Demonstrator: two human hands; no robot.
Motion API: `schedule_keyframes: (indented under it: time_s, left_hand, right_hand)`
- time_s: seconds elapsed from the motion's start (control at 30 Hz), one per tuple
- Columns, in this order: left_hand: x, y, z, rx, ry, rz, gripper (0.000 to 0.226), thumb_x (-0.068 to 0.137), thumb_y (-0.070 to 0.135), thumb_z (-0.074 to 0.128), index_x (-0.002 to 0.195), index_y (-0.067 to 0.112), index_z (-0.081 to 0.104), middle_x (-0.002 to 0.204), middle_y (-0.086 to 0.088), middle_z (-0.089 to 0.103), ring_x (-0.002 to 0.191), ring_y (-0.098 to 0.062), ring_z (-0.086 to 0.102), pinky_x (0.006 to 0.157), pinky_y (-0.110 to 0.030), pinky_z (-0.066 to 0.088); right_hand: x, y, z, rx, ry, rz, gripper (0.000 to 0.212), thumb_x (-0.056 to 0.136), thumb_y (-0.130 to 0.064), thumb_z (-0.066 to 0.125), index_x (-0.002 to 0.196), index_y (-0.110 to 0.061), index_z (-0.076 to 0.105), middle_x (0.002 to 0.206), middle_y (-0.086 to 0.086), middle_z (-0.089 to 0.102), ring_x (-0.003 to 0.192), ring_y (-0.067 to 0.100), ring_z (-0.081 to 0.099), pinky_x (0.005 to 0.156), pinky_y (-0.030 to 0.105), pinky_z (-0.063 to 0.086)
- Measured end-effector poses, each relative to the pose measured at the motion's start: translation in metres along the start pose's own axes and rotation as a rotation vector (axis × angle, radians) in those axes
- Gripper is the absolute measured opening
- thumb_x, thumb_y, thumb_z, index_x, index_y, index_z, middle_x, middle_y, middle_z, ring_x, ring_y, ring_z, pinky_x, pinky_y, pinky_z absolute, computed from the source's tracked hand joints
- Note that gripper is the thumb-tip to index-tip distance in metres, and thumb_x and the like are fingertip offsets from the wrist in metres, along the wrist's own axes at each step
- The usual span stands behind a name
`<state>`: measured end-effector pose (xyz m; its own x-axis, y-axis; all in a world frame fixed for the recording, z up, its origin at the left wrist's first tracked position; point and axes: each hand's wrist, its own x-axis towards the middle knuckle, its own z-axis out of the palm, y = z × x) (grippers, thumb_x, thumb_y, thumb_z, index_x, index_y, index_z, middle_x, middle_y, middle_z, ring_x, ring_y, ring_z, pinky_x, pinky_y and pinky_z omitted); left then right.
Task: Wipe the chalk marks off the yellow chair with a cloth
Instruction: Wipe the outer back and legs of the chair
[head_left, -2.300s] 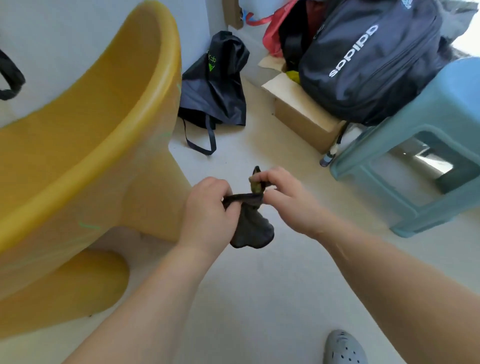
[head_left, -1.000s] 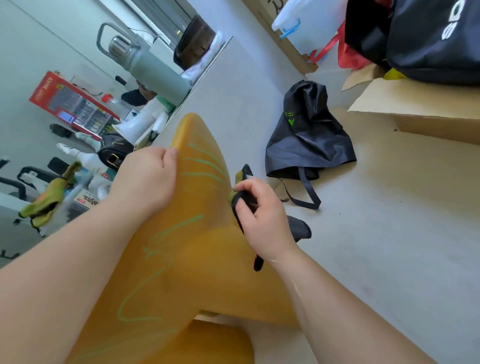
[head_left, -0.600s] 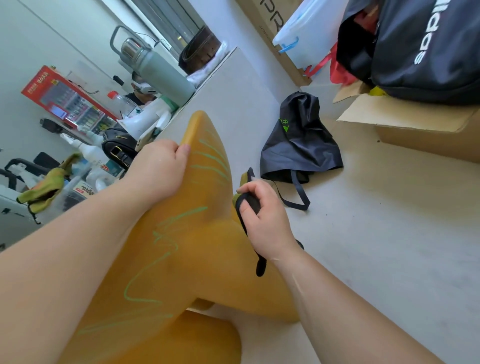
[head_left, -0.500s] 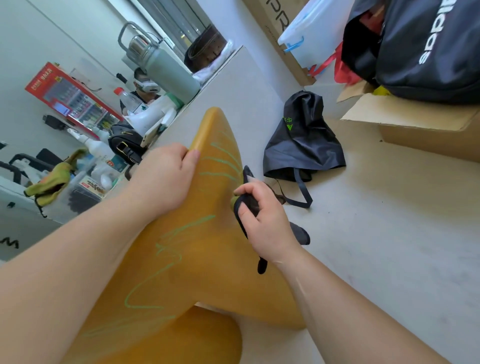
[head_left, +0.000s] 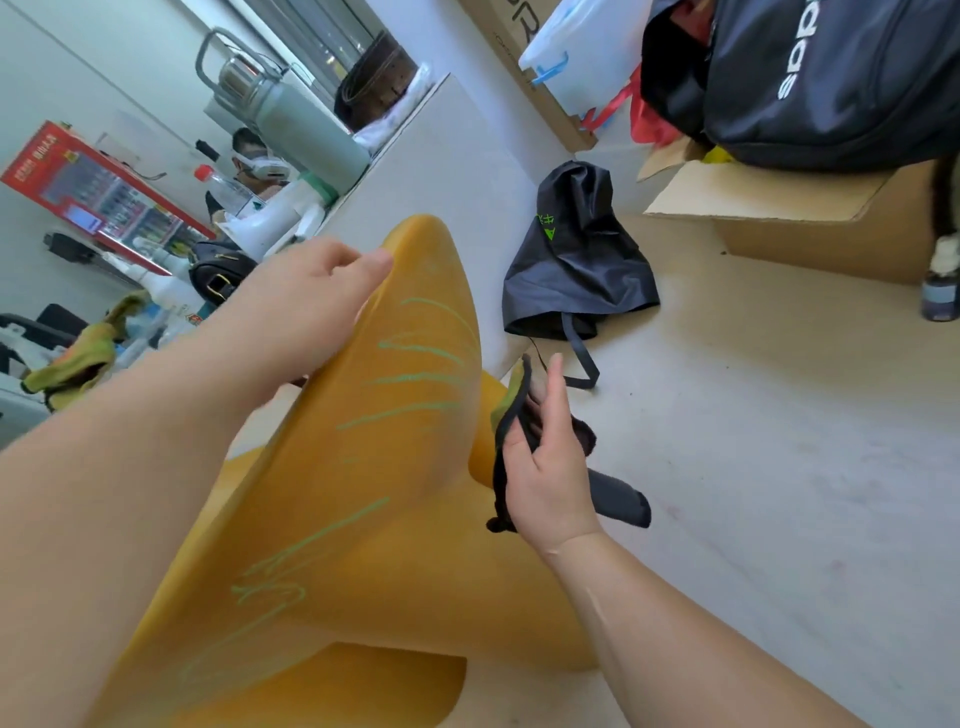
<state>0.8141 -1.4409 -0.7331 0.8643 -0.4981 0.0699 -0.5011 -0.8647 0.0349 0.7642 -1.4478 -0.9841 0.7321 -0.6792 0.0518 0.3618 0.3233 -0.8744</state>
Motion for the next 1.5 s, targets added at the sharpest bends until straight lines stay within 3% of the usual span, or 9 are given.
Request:
schedule_keyframes:
  time_s: [0.2, 0.33, 0.47, 0.57, 0.73, 0.97, 1.03, 1.2, 1.5]
  left_hand:
    - [0.05, 0.02, 0.02, 0.259, 0.042, 0.028, 0.041, 0.103, 0.04, 0.039, 0.112, 0.009, 0.063, 0.111, -0.014, 0.065, 0.099, -0.034, 0.059, 0.082, -0.04, 0.048]
    - [0.02, 0.017, 0.015, 0.266, 0.039, 0.068, 0.037, 0.104, 0.039, 0.04, 0.113, 0.013, 0.065, 0.105, -0.008, 0.067, 0.096, -0.03, 0.06, 0.087, -0.043, 0.05]
    - [-0.022, 0.01, 0.013, 0.151, 0.043, 0.121, 0.028, 0.102, 0.04, 0.043, 0.121, 0.031, 0.063, 0.104, 0.011, 0.067, 0.093, -0.012, 0.062, 0.077, -0.032, 0.048]
    - [-0.034, 0.005, 0.013, 0.045, 0.051, 0.121, 0.025, 0.101, 0.042, 0.044, 0.119, 0.04, 0.062, 0.097, 0.024, 0.067, 0.086, 0.007, 0.061, 0.072, -0.021, 0.046]
    - [-0.033, 0.006, 0.016, -0.062, 0.055, 0.104, 0.022, 0.101, 0.039, 0.046, 0.111, 0.039, 0.066, 0.093, 0.03, 0.067, 0.082, 0.007, 0.063, 0.075, -0.028, 0.052]
    - [-0.031, 0.0, 0.015, -0.077, 0.047, 0.142, 0.025, 0.103, 0.029, 0.047, 0.117, 0.033, 0.066, 0.099, 0.021, 0.067, 0.093, 0.014, 0.057, 0.069, -0.002, 0.041]
    - [-0.031, 0.004, 0.012, -0.004, -0.008, 0.145, 0.023, 0.103, 0.031, 0.046, 0.116, 0.034, 0.065, 0.098, 0.02, 0.067, 0.091, 0.009, 0.059, 0.071, -0.006, 0.044]
    - [0.007, 0.032, -0.007, 0.258, -0.113, 0.023, 0.018, 0.099, 0.044, 0.046, 0.101, 0.034, 0.06, 0.096, 0.005, 0.066, 0.085, -0.015, 0.063, 0.077, -0.039, 0.055]
    - [0.043, 0.046, 0.024, 0.164, 0.024, -0.02, 0.032, 0.102, 0.03, 0.045, 0.098, 0.013, 0.072, 0.093, -0.008, 0.071, 0.088, -0.021, 0.063, 0.081, -0.036, 0.051]
  right_hand:
    - [0.023, -0.029, 0.016, 0.095, -0.113, 0.092, 0.05, 0.109, -0.043, 0.03, 0.154, -0.059, 0.014, 0.122, -0.028, 0.059, 0.104, -0.007, 0.059, 0.104, 0.038, 0.048]
    - [0.036, -0.038, 0.028, 0.194, -0.117, 0.015, 0.05, 0.107, -0.048, 0.025, 0.157, -0.048, 0.024, 0.16, -0.024, 0.033, 0.149, -0.003, 0.024, 0.126, 0.039, 0.019]
    - [0.041, -0.032, 0.036, 0.049, -0.154, -0.102, 0.051, 0.105, -0.048, 0.022, 0.153, -0.05, 0.005, 0.168, -0.025, -0.002, 0.152, -0.006, -0.013, 0.128, 0.041, -0.004]
    - [0.057, -0.024, 0.03, 0.068, -0.14, -0.081, 0.049, 0.106, -0.048, 0.022, 0.152, -0.051, 0.007, 0.168, -0.023, 0.001, 0.153, -0.005, -0.008, 0.128, 0.04, -0.003]
    - [0.079, -0.013, 0.021, 0.2, -0.142, 0.247, 0.055, 0.103, -0.062, 0.025, 0.157, -0.053, 0.013, 0.167, -0.022, 0.011, 0.154, 0.003, 0.011, 0.128, 0.045, 0.013]
    - [0.066, -0.061, 0.036, 0.009, -0.147, -0.222, 0.046, 0.106, -0.046, 0.024, 0.148, -0.059, 0.01, 0.156, -0.043, -0.001, 0.153, -0.003, -0.011, 0.126, 0.035, -0.004]
    - [0.082, -0.052, 0.028, 0.008, -0.172, -0.247, 0.048, 0.109, -0.042, 0.026, 0.154, -0.05, 0.015, 0.162, -0.034, 0.004, 0.153, -0.003, -0.007, 0.127, 0.031, -0.001]
    - [0.1, -0.017, 0.016, 0.163, -0.201, 0.194, 0.051, 0.109, -0.053, 0.02, 0.159, -0.048, 0.012, 0.167, -0.024, 0.009, 0.153, -0.001, 0.007, 0.128, 0.042, 0.009]
    - [0.049, -0.046, 0.03, 0.007, -0.204, -0.158, 0.049, 0.105, -0.05, 0.021, 0.149, -0.059, 0.002, 0.163, -0.035, -0.008, 0.151, -0.003, -0.02, 0.124, 0.038, -0.008]
